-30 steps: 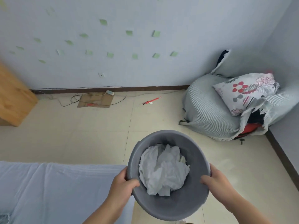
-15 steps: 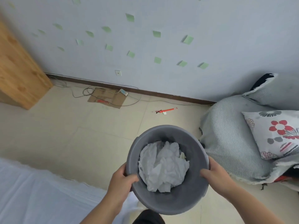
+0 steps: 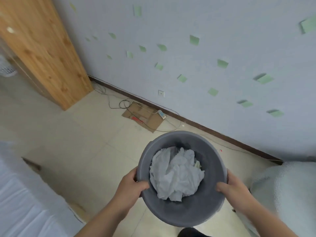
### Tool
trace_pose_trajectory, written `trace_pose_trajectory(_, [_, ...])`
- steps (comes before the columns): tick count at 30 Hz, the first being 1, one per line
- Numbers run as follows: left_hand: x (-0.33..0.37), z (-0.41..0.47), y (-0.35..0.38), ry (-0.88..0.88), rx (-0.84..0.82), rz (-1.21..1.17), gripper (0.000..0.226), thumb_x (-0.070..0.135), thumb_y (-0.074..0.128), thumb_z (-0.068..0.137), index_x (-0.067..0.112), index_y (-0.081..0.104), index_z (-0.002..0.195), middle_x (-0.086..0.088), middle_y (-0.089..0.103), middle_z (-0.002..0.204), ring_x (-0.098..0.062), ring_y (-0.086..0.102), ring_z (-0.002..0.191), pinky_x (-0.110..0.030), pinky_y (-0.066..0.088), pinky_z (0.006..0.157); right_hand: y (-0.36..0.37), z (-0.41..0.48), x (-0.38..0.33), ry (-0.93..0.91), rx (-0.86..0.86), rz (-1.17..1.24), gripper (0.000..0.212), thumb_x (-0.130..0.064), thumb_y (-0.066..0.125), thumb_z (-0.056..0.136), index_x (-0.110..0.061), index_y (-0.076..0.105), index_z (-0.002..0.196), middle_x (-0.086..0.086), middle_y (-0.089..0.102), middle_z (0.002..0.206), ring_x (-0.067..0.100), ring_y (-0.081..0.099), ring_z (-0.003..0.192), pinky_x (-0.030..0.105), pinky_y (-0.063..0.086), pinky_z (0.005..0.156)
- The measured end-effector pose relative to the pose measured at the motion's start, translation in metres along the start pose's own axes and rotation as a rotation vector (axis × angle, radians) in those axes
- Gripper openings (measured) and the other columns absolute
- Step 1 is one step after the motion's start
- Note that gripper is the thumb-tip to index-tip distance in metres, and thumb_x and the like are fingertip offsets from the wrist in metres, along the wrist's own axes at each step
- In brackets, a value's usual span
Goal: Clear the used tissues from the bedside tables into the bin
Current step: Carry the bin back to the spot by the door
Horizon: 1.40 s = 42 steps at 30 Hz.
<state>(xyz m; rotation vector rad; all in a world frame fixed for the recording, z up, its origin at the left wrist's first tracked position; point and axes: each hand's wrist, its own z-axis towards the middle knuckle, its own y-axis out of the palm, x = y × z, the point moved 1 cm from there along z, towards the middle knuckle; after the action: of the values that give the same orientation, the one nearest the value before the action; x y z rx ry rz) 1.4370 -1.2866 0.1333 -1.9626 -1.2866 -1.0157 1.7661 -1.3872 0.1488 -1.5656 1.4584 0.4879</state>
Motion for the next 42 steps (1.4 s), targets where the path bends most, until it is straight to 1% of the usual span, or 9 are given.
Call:
trace_pose_trajectory(4, [0.021,0.056,-0.038,-0.024,0.112,-0.064,0.055,0.020,0.071,0.061,0.050,0.076,0.106,0.008,0.082,0.107,-0.017,0.080,0.093,-0.030,0.066,0.073,0.023,0.098,-0.054,-0.032,-0.133,-0.033,0.058,-0.022,0.061,0.060,-0.034,0.066,0.116,-0.019,0.078,0.099,0.003,0.073,0.090,0.034,0.058,0.077])
trace_pose_trajectory(10, [0.065,0.126,-0.103,-0.042,0.356,-0.157,0.056,0.014,0.069,0.066,0.050,0.075,0.108,0.012,0.082,0.103,-0.013,0.080,0.088,-0.029,0.065,0.069,0.078,0.241,-0.156,-0.073,-0.328,-0.132,0.058,-0.023,0.061,0.056,-0.032,0.067,0.113,-0.017,0.079,0.092,0.013,0.073,0.094,0.035,0.057,0.073])
trace_pose_trajectory(13, [0.084,0.144,-0.142,-0.037,0.485,-0.240,0.053,0.015,0.072,0.068,0.051,0.075,0.107,0.013,0.082,0.103,-0.012,0.080,0.089,-0.030,0.067,0.071,0.111,0.294,-0.231,-0.141,-0.447,-0.204,0.059,-0.022,0.060,0.057,-0.035,0.066,0.114,-0.019,0.078,0.096,0.004,0.073,0.087,0.031,0.054,0.071])
trace_pose_trajectory(15, [0.089,0.151,-0.167,-0.035,0.566,-0.314,0.051,0.020,0.074,0.067,0.054,0.075,0.104,0.014,0.082,0.102,-0.011,0.080,0.089,-0.030,0.067,0.072,0.140,0.325,-0.279,-0.193,-0.519,-0.249,0.055,-0.021,0.060,0.058,-0.035,0.066,0.111,-0.020,0.078,0.093,0.000,0.072,0.081,0.031,0.053,0.070])
trace_pose_trajectory(21, [0.082,0.184,-0.254,-0.042,0.738,-0.506,0.050,0.025,0.076,0.058,0.056,0.076,0.097,0.012,0.082,0.102,-0.012,0.079,0.089,-0.030,0.066,0.069,0.259,0.399,-0.371,-0.337,-0.639,-0.427,0.047,-0.017,0.058,0.061,-0.033,0.068,0.104,-0.012,0.078,0.090,0.006,0.073,0.082,0.030,0.055,0.069])
trace_pose_trajectory(25, [0.070,0.211,-0.336,-0.053,0.774,-0.589,0.053,0.023,0.075,0.056,0.053,0.077,0.099,0.009,0.083,0.103,-0.014,0.080,0.090,-0.028,0.066,0.069,0.353,0.439,-0.416,-0.344,-0.692,-0.545,0.049,-0.026,0.059,0.062,-0.039,0.063,0.109,-0.023,0.074,0.088,-0.004,0.069,0.078,0.016,0.051,0.059])
trace_pose_trajectory(33, [0.103,0.247,-0.525,-0.069,0.827,-0.569,0.051,0.023,0.076,0.054,0.048,0.078,0.099,0.008,0.083,0.100,-0.013,0.080,0.087,-0.023,0.064,0.066,0.503,0.485,-0.528,-0.355,-0.708,-0.580,0.049,-0.027,0.060,0.062,-0.037,0.065,0.109,-0.019,0.075,0.092,0.009,0.073,0.088,0.036,0.058,0.074])
trace_pose_trajectory(37, [0.125,0.272,-0.601,-0.041,0.857,-0.545,0.051,0.024,0.075,0.056,0.051,0.078,0.099,0.009,0.083,0.100,-0.012,0.080,0.087,-0.021,0.063,0.066,0.569,0.516,-0.580,-0.354,-0.755,-0.574,0.052,-0.028,0.060,0.061,-0.036,0.062,0.113,-0.026,0.073,0.092,-0.005,0.069,0.079,0.027,0.051,0.065])
trace_pose_trajectory(42, [0.132,0.315,-0.688,-0.074,0.944,-0.598,0.058,0.023,0.075,0.052,0.045,0.078,0.106,0.006,0.083,0.101,-0.016,0.080,0.088,-0.026,0.063,0.067,0.668,0.571,-0.638,-0.355,-0.830,-0.592,0.054,-0.029,0.059,0.058,-0.037,0.062,0.111,-0.031,0.071,0.090,-0.008,0.066,0.077,0.025,0.048,0.065])
